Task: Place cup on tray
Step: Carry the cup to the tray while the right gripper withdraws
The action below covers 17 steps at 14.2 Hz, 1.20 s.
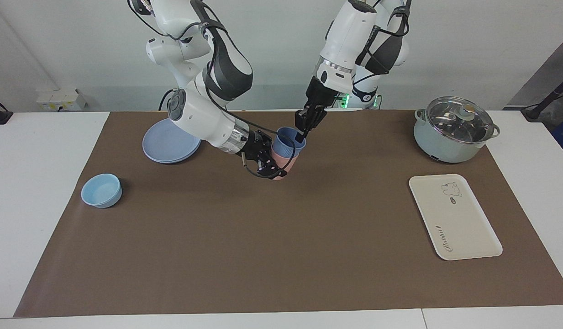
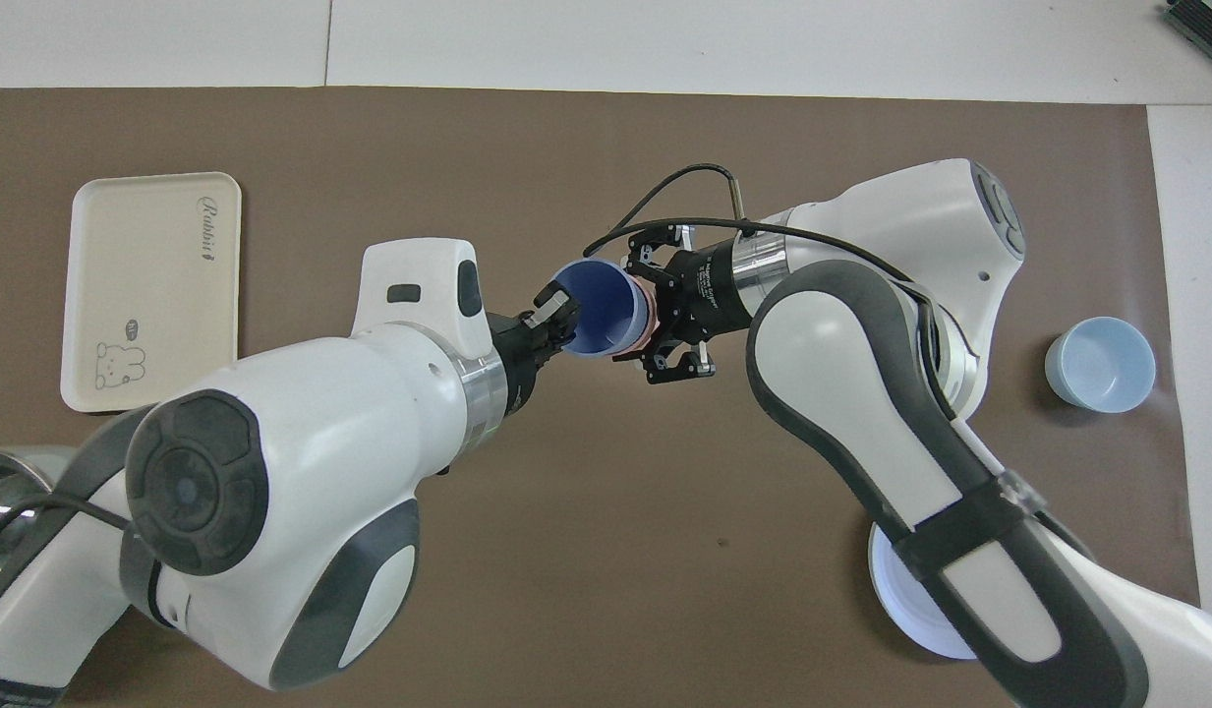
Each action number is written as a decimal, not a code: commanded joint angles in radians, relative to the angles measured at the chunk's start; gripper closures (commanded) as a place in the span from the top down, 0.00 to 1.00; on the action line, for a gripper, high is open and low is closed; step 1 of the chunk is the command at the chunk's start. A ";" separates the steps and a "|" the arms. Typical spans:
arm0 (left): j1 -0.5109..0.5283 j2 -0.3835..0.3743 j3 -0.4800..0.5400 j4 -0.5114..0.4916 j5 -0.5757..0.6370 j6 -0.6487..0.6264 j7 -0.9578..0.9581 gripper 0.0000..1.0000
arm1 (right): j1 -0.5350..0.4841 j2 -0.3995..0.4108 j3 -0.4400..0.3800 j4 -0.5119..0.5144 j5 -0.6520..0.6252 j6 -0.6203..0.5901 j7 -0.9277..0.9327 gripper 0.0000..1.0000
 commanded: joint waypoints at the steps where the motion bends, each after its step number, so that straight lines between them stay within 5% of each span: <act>1: 0.015 -0.003 0.026 0.112 -0.012 -0.137 -0.003 0.00 | -0.021 -0.009 0.003 0.000 0.030 -0.014 0.003 0.00; 9: 0.252 -0.032 0.031 0.259 -0.020 -0.488 0.296 0.00 | -0.183 -0.023 0.003 -0.055 0.093 -0.029 -0.090 0.00; 14: 0.519 -0.047 0.038 0.143 -0.024 -0.421 0.751 0.00 | -0.384 -0.014 0.003 -0.141 0.201 -0.115 -0.300 0.00; 17: 0.678 0.073 0.038 0.110 -0.027 -0.263 1.006 0.00 | -0.479 0.000 0.003 -0.184 0.210 -0.130 -0.302 0.00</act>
